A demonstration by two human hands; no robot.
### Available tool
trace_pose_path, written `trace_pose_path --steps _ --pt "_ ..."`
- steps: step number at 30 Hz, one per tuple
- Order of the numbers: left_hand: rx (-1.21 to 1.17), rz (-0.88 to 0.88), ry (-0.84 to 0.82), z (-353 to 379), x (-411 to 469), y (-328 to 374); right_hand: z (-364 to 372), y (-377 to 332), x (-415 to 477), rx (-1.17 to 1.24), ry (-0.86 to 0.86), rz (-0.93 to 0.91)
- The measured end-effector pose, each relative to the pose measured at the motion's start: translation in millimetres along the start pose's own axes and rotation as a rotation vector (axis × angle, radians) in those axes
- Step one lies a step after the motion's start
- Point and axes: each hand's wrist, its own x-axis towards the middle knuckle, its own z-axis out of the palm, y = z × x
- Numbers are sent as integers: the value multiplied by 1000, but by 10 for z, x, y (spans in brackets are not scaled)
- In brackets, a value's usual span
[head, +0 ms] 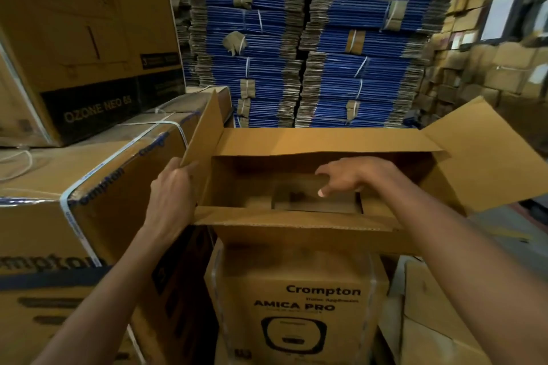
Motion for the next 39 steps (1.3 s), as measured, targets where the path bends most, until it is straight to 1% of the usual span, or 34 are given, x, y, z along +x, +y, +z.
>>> trace_pose_path --steps 2,4,5,7,9,10,12,16,20,22,25,29,32,37,39 --pt "-1 -5 14 1 -42 -33 -9 27 192 -9 84 32" --pt "-14 -14 25 -17 -70 -77 -21 20 288 -12 210 44" --pt "-27 -21 28 -27 -81 -102 -33 14 310 -17 319 41" --pt "-60 -37 39 -45 -125 -137 -89 2 340 28 597 32" --pt "-70 -25 54 -45 -203 -134 -209 -8 361 102 798 23" --pt "-66 -9 60 -41 -250 -128 -287 -2 382 99 856 25" --pt "-64 25 67 -31 -332 -140 -453 14 444 71 919 52" --pt "-87 83 70 -9 -456 -241 -786 51 588 86 900 137" --pt "-107 117 59 -12 -537 -254 -994 92 717 68 799 213" --pt "-104 102 57 -26 -500 -240 -1016 49 758 48 795 197" --pt "-89 49 33 -46 -356 -223 -964 -75 761 34 858 142" --pt "-86 2 -41 -95 -80 -168 -816 -126 682 20 873 52" --pt "-85 -54 -128 -110 133 -87 -705 -35 584 20 866 20" --pt "-192 -87 -244 -92 369 -81 -580 172 164 156 802 -16" --pt "-346 -108 -255 -115 381 -111 -491 220 -85 238 853 -71"
